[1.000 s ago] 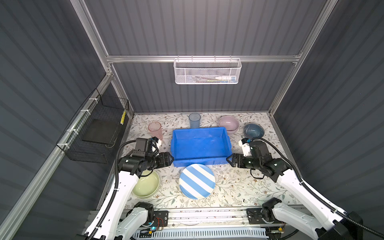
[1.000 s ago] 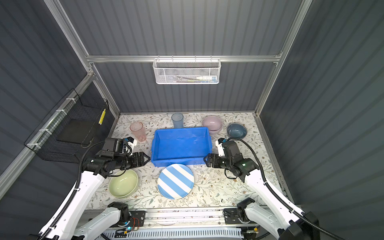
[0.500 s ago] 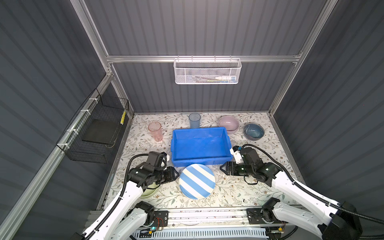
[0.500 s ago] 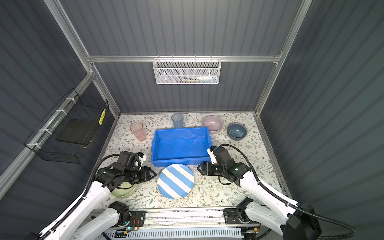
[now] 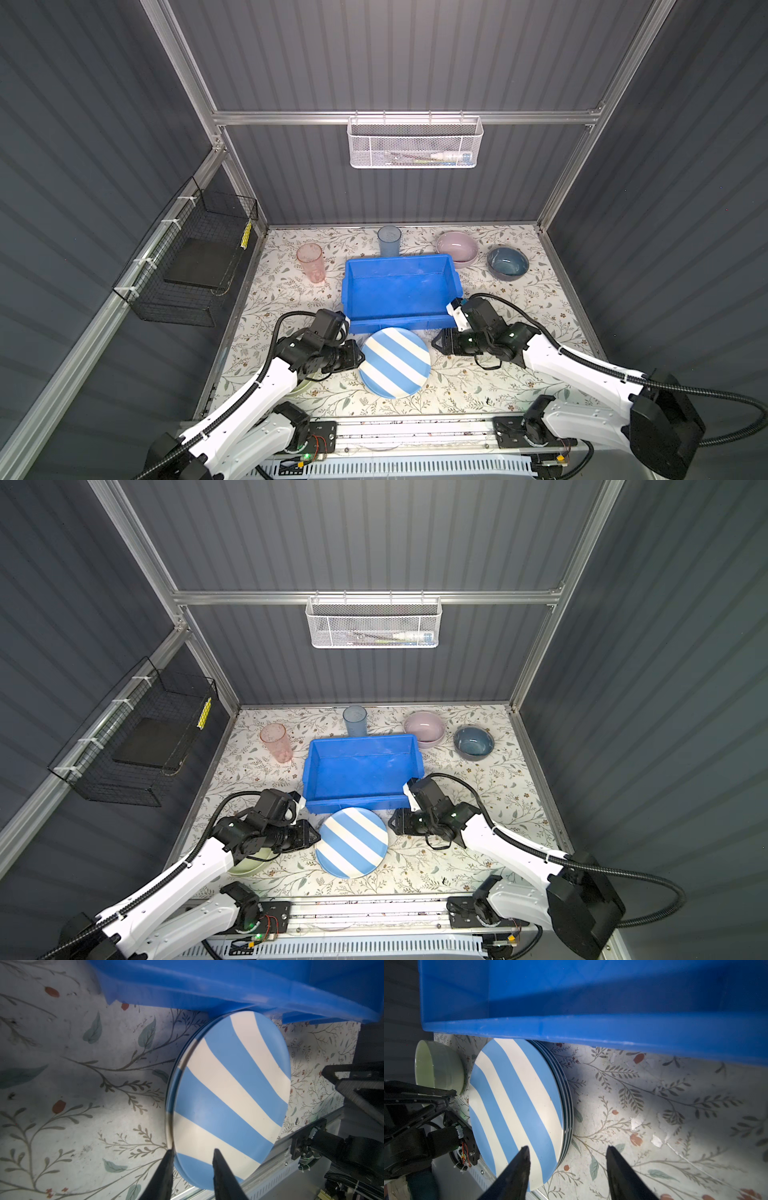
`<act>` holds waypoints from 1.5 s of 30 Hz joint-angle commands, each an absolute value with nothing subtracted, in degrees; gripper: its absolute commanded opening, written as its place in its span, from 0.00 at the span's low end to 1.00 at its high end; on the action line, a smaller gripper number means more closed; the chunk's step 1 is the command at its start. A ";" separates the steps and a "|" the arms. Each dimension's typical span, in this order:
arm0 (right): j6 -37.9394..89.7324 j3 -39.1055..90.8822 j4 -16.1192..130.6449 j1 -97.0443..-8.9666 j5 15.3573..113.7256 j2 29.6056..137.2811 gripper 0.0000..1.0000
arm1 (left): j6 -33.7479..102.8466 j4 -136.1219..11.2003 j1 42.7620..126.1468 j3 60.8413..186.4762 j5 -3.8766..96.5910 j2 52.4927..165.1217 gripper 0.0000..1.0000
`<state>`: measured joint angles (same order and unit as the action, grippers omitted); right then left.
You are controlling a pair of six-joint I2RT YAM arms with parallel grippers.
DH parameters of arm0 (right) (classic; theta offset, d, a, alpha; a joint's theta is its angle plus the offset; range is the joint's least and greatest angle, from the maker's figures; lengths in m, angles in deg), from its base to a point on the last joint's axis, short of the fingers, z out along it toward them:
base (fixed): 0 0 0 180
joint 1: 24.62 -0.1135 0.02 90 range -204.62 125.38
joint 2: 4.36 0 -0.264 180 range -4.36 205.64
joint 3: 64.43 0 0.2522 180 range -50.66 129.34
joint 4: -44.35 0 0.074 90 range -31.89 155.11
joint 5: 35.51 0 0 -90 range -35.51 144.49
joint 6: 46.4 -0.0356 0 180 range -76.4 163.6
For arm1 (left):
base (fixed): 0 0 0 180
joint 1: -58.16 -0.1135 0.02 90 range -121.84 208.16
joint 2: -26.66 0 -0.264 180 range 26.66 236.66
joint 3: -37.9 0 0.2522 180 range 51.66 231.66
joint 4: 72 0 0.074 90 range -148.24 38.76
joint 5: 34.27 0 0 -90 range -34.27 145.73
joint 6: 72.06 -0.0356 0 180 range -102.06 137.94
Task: Place the mixed dishes into the plastic bin
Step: 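Move both grippers down to opposite edges of the striped plate stack, then pinch the top striped plate's rim with both grippers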
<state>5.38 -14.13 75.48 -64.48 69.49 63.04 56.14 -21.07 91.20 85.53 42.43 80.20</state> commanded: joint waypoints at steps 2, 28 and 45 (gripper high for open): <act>5.29 -13.43 74.70 -65.45 69.82 64.58 0.56 | 57.13 -21.52 91.89 84.49 45.70 80.90 0.31; 2.73 -12.16 67.40 -71.03 73.18 72.73 0.46 | 56.82 -29.41 92.18 80.38 42.89 86.32 0.16; 3.78 -9.63 71.74 -71.03 76.00 69.90 0.44 | 56.94 -30.65 92.18 79.24 43.50 87.78 0.12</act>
